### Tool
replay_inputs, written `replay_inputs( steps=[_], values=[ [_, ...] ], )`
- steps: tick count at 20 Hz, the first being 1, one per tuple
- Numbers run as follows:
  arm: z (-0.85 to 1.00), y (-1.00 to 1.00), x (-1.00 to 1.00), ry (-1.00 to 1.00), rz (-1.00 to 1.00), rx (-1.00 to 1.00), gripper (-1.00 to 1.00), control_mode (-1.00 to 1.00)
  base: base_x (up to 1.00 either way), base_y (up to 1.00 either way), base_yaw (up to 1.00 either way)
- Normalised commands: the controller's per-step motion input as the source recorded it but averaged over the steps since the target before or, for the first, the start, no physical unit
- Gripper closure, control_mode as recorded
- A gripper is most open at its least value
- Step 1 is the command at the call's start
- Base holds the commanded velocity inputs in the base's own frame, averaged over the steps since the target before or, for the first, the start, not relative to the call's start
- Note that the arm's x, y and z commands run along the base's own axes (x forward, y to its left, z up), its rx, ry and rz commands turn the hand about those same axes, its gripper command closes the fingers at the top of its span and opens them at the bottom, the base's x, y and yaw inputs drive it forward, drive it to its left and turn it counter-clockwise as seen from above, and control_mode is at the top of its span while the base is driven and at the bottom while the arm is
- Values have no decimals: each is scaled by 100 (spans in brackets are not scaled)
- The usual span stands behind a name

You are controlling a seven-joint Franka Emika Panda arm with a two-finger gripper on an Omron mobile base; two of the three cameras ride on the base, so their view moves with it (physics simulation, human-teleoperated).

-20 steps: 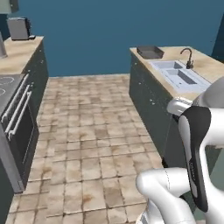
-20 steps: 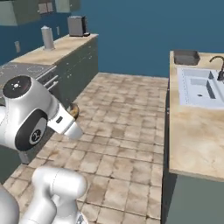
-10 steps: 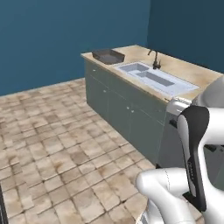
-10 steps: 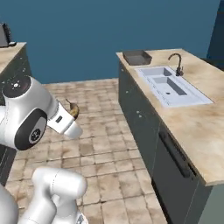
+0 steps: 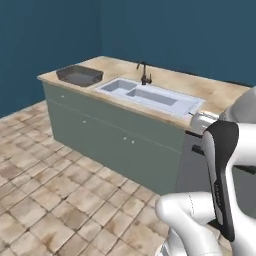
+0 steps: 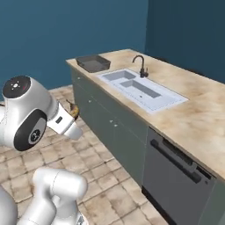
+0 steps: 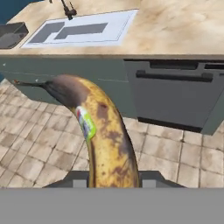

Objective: Pick up both bananas from the fridge and place them inside the tupperware on the counter.

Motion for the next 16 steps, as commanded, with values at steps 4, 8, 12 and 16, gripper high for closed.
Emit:
replay_inputs(
  steps=[4,8,12,16],
  values=[
    [0,0,0,0,0,0,100,100,85,100,-50],
    [0,0,0,0,0,0,100,100,72,100,-26],
    [0,0,0,0,0,0,100,100,60,100,-10],
    [0,0,0,0,0,0,100,100,68,100,-16]
  ],
)
